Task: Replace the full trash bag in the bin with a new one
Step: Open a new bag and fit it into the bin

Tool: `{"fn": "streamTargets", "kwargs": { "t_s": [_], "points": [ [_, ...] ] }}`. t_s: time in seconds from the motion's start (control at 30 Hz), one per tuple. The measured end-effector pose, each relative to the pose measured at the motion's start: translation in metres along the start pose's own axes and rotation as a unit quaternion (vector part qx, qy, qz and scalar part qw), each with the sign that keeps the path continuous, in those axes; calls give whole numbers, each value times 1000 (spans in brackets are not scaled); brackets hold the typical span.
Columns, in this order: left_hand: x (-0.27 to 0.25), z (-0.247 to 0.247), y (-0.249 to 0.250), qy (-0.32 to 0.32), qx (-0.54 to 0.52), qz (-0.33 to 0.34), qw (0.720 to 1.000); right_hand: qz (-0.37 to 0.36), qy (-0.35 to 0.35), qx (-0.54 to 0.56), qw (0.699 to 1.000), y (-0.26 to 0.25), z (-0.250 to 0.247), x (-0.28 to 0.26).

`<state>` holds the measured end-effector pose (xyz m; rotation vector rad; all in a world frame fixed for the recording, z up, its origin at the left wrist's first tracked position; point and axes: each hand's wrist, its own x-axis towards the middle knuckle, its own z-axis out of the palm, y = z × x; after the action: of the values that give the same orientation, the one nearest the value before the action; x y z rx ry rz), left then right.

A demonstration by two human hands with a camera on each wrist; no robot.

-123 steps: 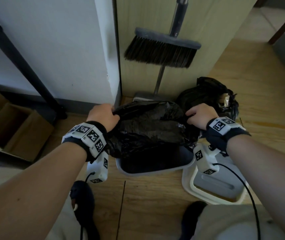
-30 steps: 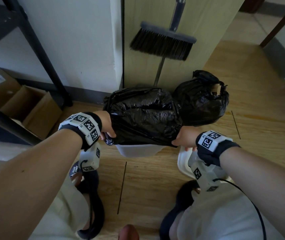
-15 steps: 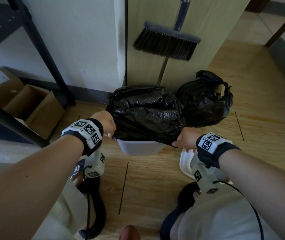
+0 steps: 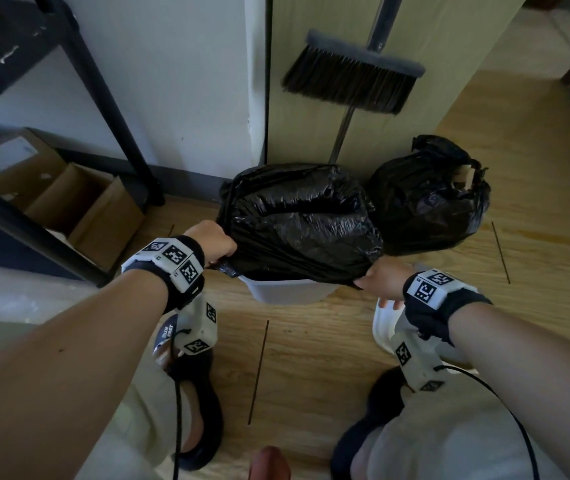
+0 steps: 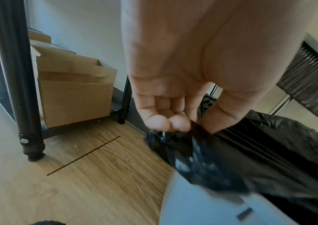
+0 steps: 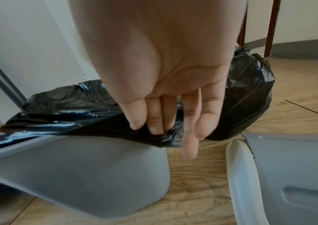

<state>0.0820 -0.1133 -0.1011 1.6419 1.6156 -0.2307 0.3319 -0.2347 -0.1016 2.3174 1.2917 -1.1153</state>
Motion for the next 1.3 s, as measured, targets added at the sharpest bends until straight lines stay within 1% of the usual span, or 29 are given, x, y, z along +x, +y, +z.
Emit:
{"fn": "streamTargets", "kwargs": {
  "t_s": [0.07, 0.1, 0.2, 0.27, 0.4, 0.57, 0.63, 0.7, 0.77, 0.83, 0.9, 0.93, 1.0, 1.03, 1.07, 1.13, 1.23, 1.3],
  "points": [
    [1, 7, -3, -23, 38, -9, 999, -15, 15, 4, 1000, -1, 0, 2],
    [1, 9, -5, -37, 41, -11, 998, -23, 27, 3, 999, -2, -1, 3],
    [1, 9, -10, -92, 3, -5, 996, -23, 44, 5, 999, -6, -1, 8],
    [0, 8, -13, -96, 6, 12, 995, -21, 39, -12, 999, -8, -1, 9],
    [3, 20, -16, -51, 76, 58, 994, -18, 37, -8, 999, -5, 1, 15],
    [11, 31, -27, -3, 122, 67, 990, -29, 12, 49, 998, -4, 7, 23],
    [16, 35, -30, 19, 127, 73, 989, -26, -2, 41, 999, -4, 7, 23],
    [20, 34, -31, 46, 125, 90, 987, -4, -25, 40, 999, -2, 7, 25],
    [26, 32, -29, 75, 121, 102, 985, 10, -35, 63, 997, -1, 7, 29],
    [30, 28, -25, 94, 114, 103, 984, 16, -31, 114, 993, 1, 6, 33],
    [34, 18, -22, 130, 94, 89, 983, 36, 8, 186, 982, 8, -4, 38],
    [38, 11, -22, 162, 63, 74, 982, 48, 51, 210, 975, 13, -12, 41],
    [46, -5, -22, 223, -15, 37, 974, 57, 138, 190, 970, 26, -30, 49],
    [52, -11, -21, 236, -41, 36, 970, 60, 168, 168, 970, 32, -37, 51],
    [56, -16, -18, 219, -47, 39, 974, 59, 186, 166, 967, 36, -42, 53],
    [66, -18, -13, 153, -50, 50, 986, 40, 189, 189, 963, 36, -47, 58],
    [80, -11, -10, 62, -70, 55, 994, 3, 159, 182, 970, 29, -44, 71],
    [89, -7, -12, 28, -72, 40, 996, -40, 128, 171, 976, 22, -40, 81]
  ]
}}
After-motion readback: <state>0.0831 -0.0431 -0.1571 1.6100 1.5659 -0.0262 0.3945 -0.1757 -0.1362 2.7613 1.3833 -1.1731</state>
